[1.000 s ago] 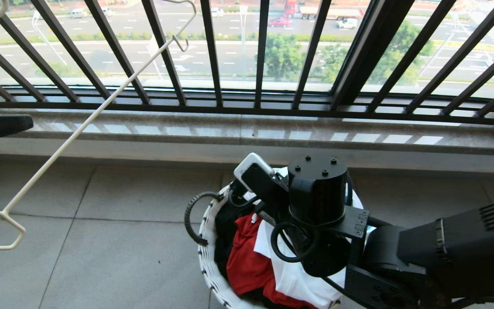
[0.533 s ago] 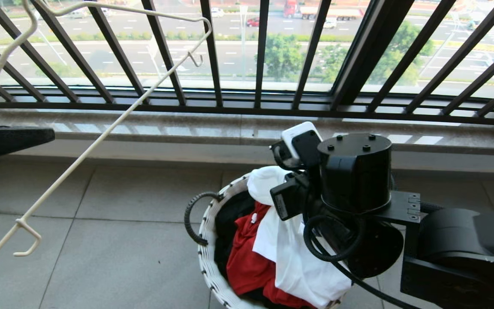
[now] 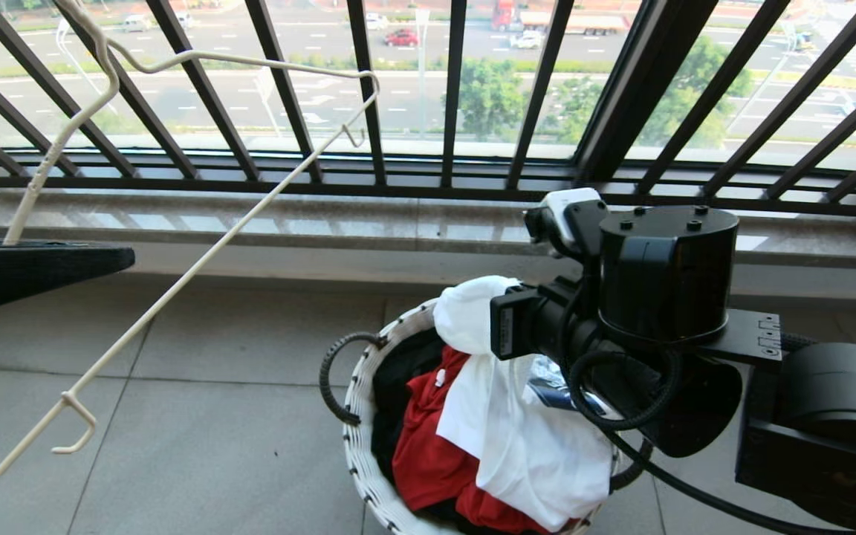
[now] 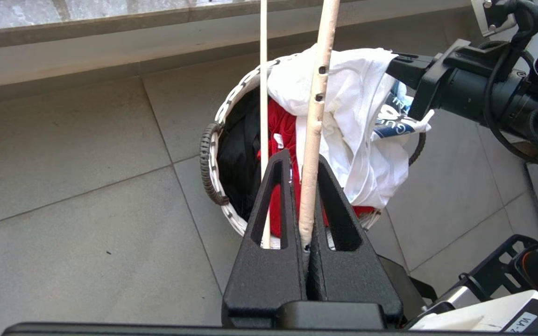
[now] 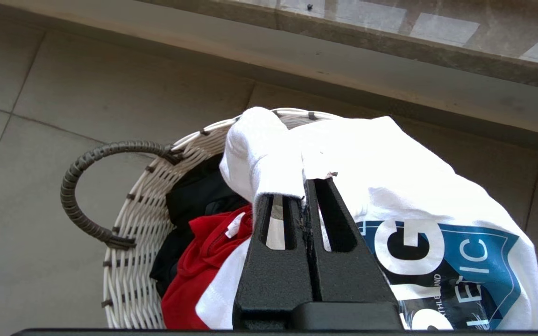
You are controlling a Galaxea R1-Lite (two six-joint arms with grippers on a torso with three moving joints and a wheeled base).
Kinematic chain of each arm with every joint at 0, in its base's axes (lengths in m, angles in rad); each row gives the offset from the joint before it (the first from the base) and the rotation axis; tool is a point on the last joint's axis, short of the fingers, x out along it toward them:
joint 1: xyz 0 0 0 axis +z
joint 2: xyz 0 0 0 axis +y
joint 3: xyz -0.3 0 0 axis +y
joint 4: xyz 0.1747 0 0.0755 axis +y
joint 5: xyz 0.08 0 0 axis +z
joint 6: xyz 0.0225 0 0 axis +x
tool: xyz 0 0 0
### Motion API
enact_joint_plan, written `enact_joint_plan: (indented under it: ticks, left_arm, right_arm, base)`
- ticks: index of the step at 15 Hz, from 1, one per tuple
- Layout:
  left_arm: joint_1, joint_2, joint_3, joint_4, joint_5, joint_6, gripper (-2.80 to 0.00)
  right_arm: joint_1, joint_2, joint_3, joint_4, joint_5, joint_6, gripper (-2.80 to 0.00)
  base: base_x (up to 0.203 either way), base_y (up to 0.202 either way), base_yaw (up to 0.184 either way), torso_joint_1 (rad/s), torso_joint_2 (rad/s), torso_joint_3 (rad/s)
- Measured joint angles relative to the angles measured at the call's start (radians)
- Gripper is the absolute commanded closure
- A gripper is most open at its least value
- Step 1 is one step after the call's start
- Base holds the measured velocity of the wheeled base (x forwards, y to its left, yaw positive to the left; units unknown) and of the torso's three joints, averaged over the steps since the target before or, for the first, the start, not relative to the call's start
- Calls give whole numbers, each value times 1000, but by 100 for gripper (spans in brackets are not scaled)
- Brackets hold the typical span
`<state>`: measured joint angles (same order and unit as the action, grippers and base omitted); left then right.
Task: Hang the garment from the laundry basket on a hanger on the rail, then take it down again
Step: Pick up clothes from the basket
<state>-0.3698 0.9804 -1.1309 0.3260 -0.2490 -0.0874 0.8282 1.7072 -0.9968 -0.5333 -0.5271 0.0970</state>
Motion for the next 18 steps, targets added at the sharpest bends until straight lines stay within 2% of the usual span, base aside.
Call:
enact_joint_plan:
  ticks: [12,18]
  left_arm:
    - [0,37,0,0,-9,-3,0]
    - [1,49,-3,1,-8,3,0]
  right_arm:
    - [-33,12,9,5,6,1,0]
    - [-33,21,28,3,9,0,0]
  base:
    - [0,0,0,1,0,3]
    - [0,0,0,2,1,172]
